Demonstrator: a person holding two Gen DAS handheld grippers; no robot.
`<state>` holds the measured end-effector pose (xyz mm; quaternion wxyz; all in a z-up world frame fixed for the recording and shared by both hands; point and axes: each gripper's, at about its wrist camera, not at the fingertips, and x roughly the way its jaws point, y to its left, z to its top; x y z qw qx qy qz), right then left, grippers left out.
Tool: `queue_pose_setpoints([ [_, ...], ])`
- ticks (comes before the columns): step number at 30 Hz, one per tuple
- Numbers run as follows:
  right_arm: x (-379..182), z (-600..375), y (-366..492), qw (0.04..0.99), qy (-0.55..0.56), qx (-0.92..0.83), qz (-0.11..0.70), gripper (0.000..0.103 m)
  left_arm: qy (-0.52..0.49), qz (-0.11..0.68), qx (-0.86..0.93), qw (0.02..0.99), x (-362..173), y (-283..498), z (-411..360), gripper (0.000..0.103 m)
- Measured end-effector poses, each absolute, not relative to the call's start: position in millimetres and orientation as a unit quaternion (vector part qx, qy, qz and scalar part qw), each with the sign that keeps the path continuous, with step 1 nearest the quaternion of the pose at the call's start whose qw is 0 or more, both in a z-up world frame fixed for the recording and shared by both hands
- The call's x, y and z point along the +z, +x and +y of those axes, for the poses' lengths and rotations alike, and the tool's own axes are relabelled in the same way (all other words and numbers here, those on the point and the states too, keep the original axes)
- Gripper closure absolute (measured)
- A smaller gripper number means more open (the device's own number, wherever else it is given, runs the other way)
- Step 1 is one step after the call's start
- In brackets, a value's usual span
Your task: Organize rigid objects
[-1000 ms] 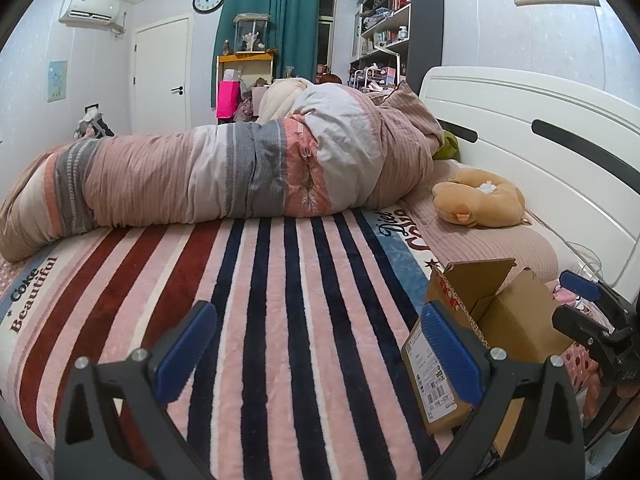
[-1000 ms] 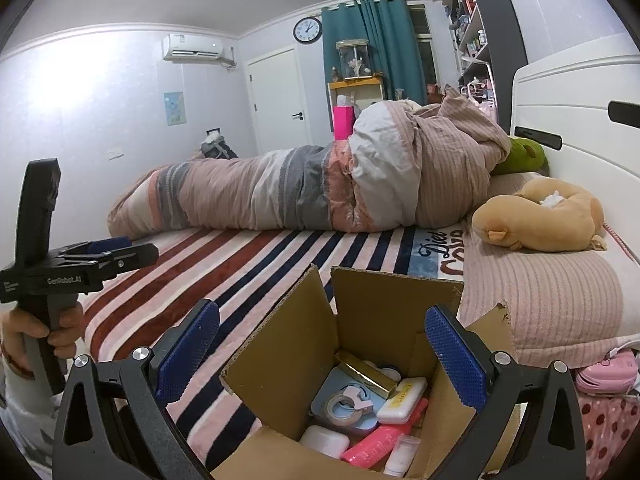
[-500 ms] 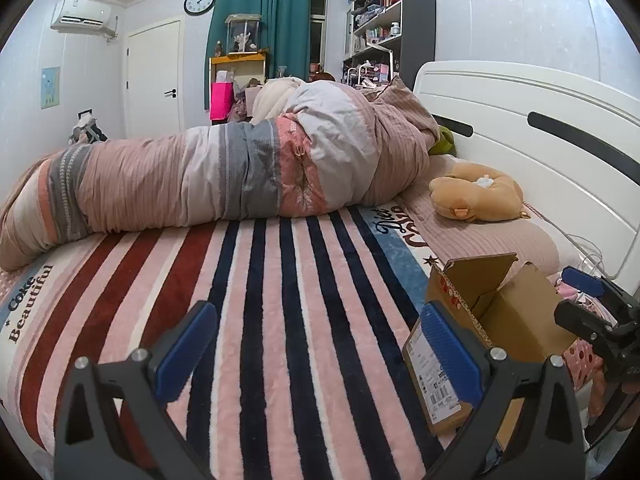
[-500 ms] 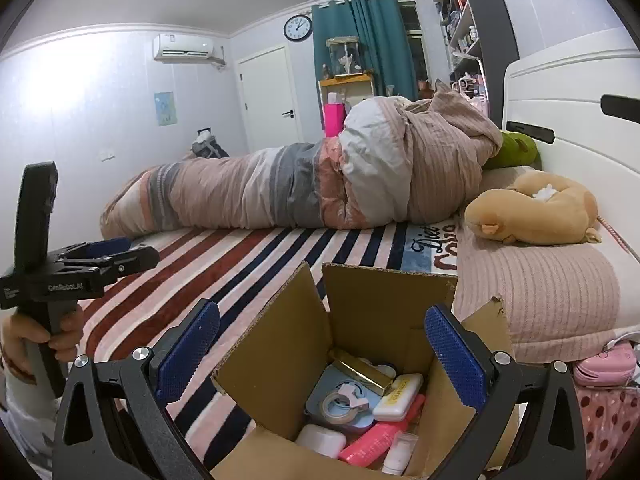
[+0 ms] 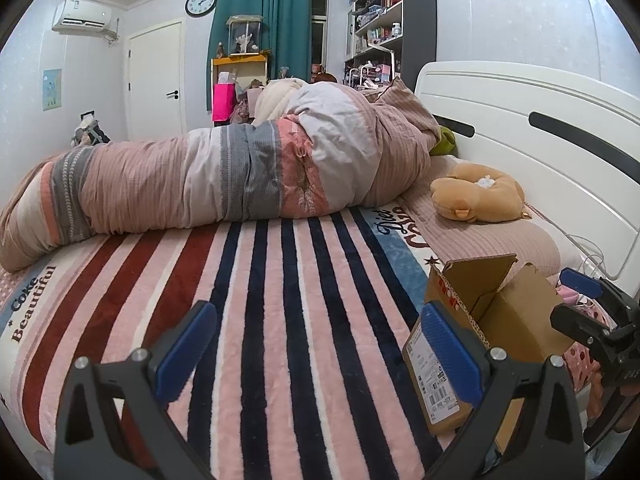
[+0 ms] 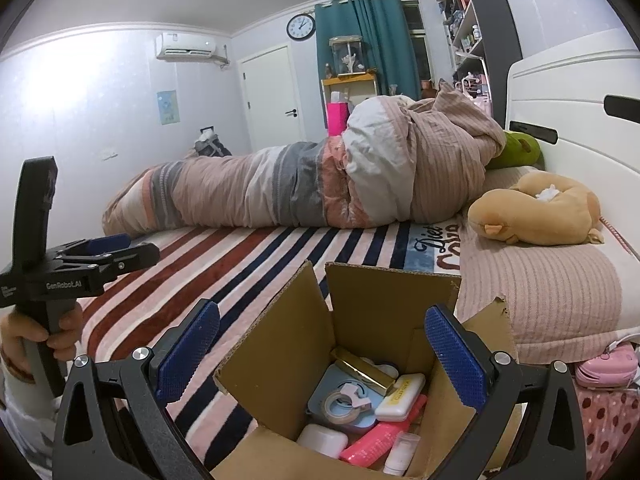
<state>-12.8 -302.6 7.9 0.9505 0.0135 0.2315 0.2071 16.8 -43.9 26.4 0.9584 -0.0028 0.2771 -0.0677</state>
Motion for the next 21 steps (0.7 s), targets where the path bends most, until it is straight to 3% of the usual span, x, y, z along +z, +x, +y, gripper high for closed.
queue_pose_setpoints([
  [21,5.4,-305.5,-3.1,0.946,0.002,0.224,0.233,0.000,-0.002,0.278,-0.061,0.958,26.4,15.5,-43.1,0.001],
])
